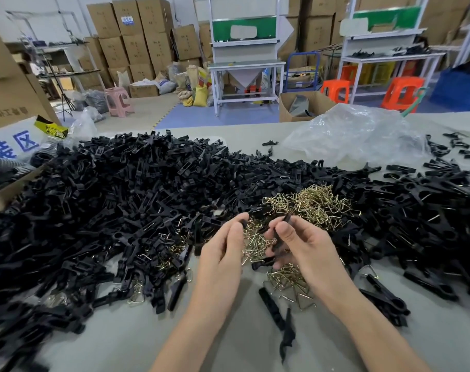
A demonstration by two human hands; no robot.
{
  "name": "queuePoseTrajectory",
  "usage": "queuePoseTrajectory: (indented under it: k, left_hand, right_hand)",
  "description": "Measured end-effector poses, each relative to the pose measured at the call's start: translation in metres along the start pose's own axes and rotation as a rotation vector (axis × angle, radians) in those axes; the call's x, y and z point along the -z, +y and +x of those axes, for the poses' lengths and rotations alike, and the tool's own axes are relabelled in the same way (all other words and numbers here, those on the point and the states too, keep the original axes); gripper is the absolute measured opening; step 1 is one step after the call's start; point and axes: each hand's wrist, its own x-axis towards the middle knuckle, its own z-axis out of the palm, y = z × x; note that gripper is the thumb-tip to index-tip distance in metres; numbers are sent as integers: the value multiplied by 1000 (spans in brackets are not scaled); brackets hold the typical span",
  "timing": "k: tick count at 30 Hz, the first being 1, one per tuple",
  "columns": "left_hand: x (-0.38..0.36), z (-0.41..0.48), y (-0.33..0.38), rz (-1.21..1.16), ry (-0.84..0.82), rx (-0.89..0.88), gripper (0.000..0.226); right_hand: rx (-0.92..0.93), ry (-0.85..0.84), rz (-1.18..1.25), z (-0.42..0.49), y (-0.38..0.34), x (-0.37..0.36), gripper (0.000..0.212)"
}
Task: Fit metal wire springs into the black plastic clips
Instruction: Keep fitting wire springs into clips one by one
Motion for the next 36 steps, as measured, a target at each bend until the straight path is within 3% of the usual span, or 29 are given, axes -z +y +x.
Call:
queuePoseTrajectory:
  k: [3,9,15,29,36]
  left_hand:
    - [-1,0,2,-128,-43,80,37]
    - [-1,3,4,-113,4,-20,34]
    - [-5,1,0,-200,-24,-23,32]
    - [-8,-1,-8,-260,-88,-3,33]
    - [-8,1,-9,-334,-29,61,30]
  right_hand:
    - [-31,-5,60,0,3,3,23]
    - [-109,27,188,5,8,7,19]
    - [-117,-85,92,1,6,1,41]
    - [-29,-102,-57,-1,9,0,31]
    - [-61,-86,-39,-1,10,0,31]
